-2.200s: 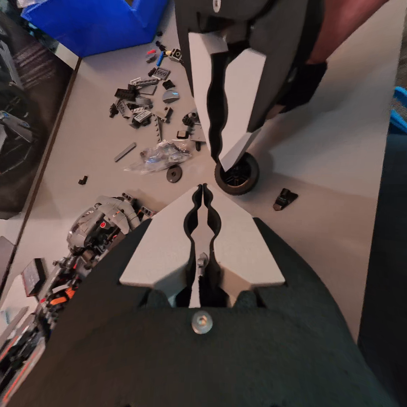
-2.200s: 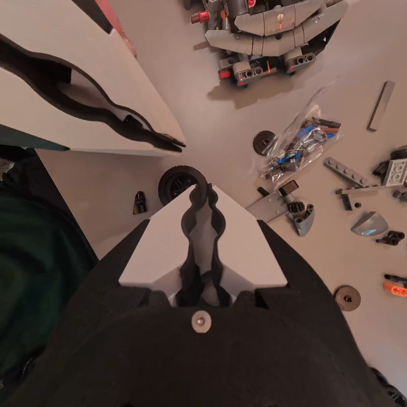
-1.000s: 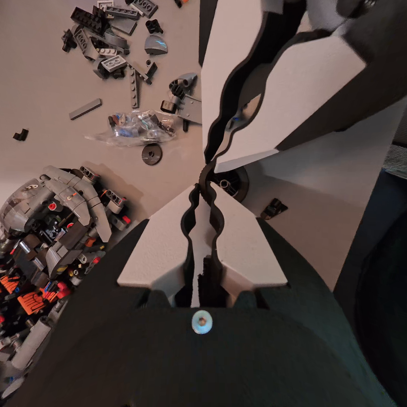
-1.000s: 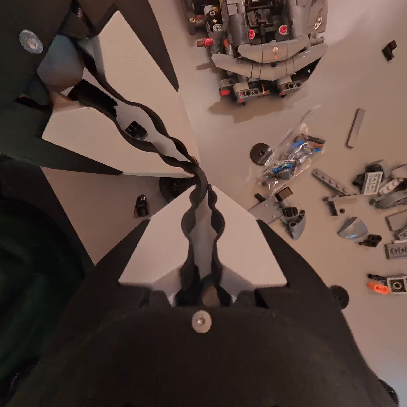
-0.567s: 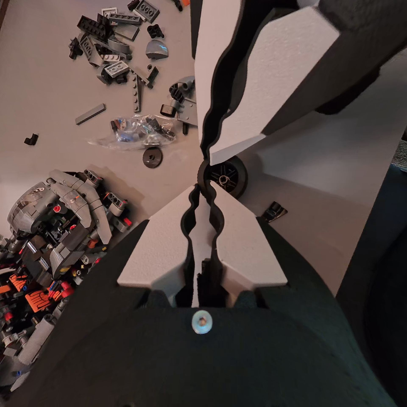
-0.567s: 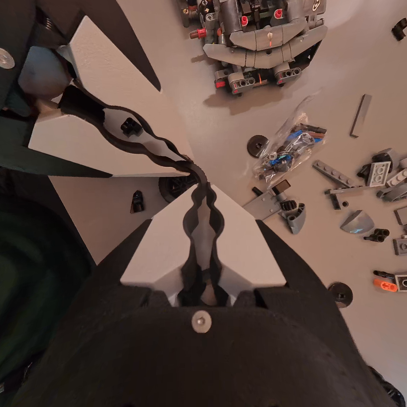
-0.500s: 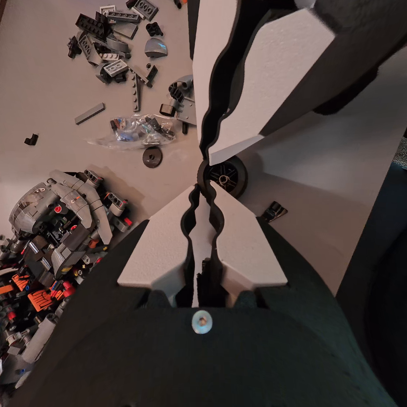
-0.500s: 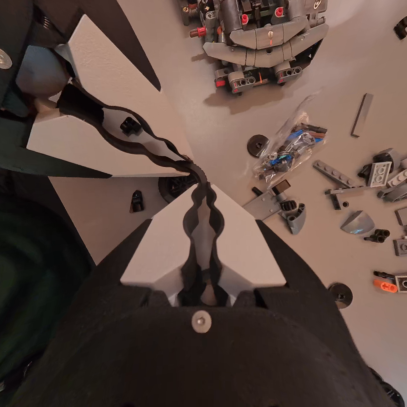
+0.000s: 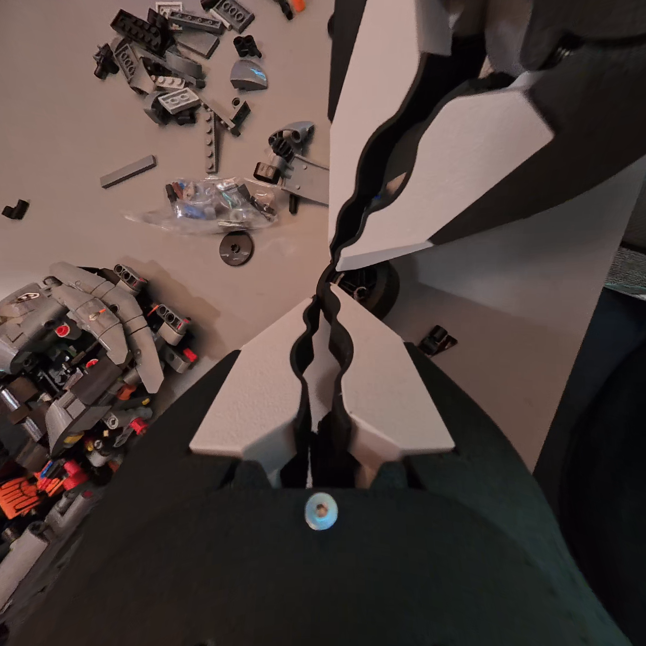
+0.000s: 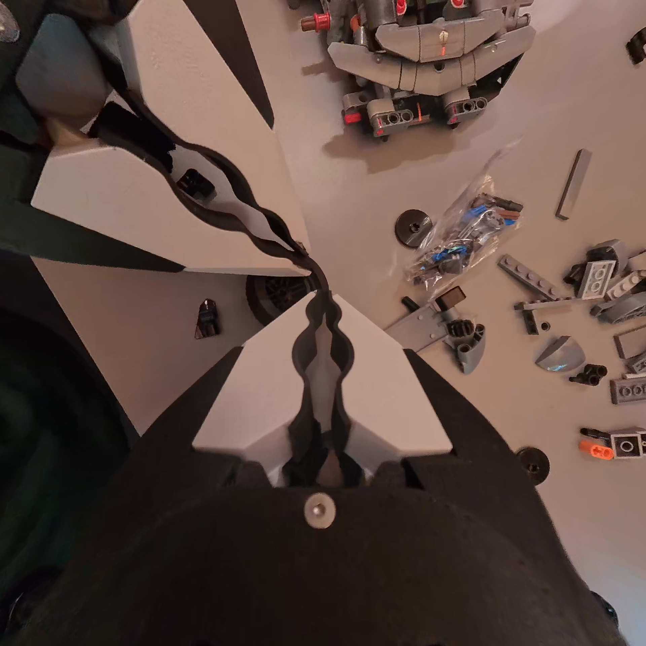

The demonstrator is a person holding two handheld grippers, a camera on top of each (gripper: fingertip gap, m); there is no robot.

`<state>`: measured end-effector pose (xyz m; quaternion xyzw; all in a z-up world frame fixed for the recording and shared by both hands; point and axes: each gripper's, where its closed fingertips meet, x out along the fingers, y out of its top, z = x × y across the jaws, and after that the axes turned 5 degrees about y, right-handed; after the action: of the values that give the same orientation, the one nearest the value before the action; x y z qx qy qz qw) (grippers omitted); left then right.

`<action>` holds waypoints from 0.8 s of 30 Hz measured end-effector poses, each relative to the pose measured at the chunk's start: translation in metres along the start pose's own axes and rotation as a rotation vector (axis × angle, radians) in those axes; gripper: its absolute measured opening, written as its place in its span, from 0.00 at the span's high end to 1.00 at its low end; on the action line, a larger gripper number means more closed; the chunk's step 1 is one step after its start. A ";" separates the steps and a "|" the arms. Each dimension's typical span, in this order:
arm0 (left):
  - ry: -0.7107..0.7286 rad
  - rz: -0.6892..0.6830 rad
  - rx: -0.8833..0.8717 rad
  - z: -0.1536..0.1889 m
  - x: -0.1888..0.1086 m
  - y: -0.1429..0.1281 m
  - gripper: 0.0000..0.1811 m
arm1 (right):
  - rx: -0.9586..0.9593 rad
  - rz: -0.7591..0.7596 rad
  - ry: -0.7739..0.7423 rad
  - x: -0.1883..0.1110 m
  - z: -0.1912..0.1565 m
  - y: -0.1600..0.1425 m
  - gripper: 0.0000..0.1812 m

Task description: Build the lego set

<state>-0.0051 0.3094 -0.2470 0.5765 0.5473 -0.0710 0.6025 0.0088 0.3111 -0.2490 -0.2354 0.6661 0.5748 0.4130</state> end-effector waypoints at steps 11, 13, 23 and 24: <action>0.022 0.108 0.064 -0.001 -0.011 0.010 0.98 | -0.010 0.152 0.045 -0.015 -0.007 0.007 0.97; -0.008 0.094 0.097 0.001 -0.012 0.009 0.98 | -0.003 0.148 0.073 -0.014 -0.009 0.006 0.97; -0.067 0.082 0.131 -0.005 -0.004 0.004 0.98 | -0.061 0.135 0.047 -0.016 -0.005 0.006 0.97; -0.083 0.081 0.126 -0.005 -0.004 0.004 0.97 | -0.066 0.130 0.040 -0.017 -0.004 0.006 0.98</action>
<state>-0.0071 0.3123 -0.2399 0.6315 0.4928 -0.1049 0.5893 0.0127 0.3055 -0.2315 -0.2166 0.6687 0.6173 0.3533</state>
